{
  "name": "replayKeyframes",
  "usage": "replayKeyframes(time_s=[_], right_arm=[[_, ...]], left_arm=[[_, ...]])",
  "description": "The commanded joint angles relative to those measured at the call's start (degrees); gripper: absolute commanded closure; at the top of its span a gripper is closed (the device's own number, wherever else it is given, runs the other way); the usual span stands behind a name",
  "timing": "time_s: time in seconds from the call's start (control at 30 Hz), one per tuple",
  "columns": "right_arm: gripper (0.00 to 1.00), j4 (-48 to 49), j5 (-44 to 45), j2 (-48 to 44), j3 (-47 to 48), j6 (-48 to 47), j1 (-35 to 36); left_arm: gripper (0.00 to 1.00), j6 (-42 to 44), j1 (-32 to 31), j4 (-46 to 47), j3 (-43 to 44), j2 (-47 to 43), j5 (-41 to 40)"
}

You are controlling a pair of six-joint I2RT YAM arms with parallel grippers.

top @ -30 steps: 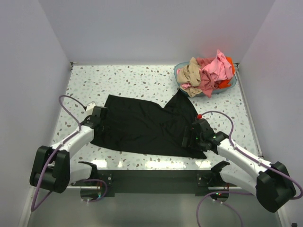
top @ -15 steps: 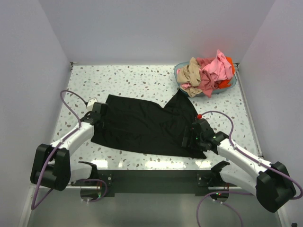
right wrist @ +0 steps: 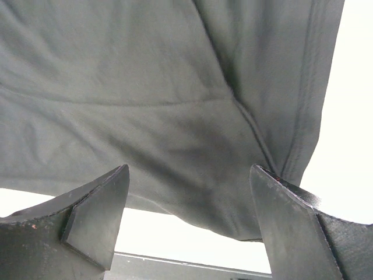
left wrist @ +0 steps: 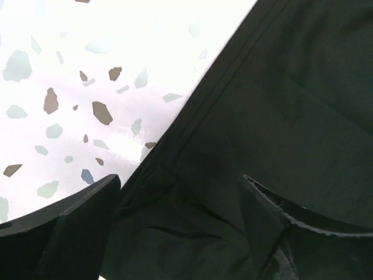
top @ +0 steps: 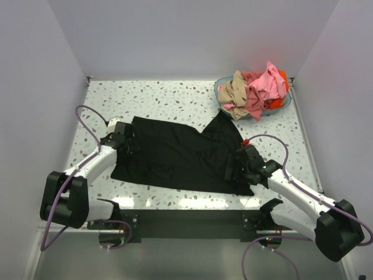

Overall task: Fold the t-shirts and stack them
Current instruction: Fold the tshirt

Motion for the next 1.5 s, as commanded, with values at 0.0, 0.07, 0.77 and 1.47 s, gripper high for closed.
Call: replayKeyframes(time_s=[0.0,0.07,0.77,1.47], right_arm=[[0.13,-2.2,4.4,0.7,5.9,-3.0,0.0],[0.13,-2.2,5.0,2.3,9.2,-4.5,0.0],[0.12,10.0,5.5,30.5,25.3,-9.4,0.0],[0.14,13.8,4.7,31.7,9.9,-1.5,4.9]], left_arm=[[0.1,0.6,-0.1,-0.9,2.7,-2.9,-3.1],[0.04,0.4,-3.3,-0.7,3.5,-3.9,-4.1],[0.0,4.8,-15.2,22.8,8.4,16.5,8.4],[0.0,-5.6,-14.5,19.1,-9.2,8.8,6.6]])
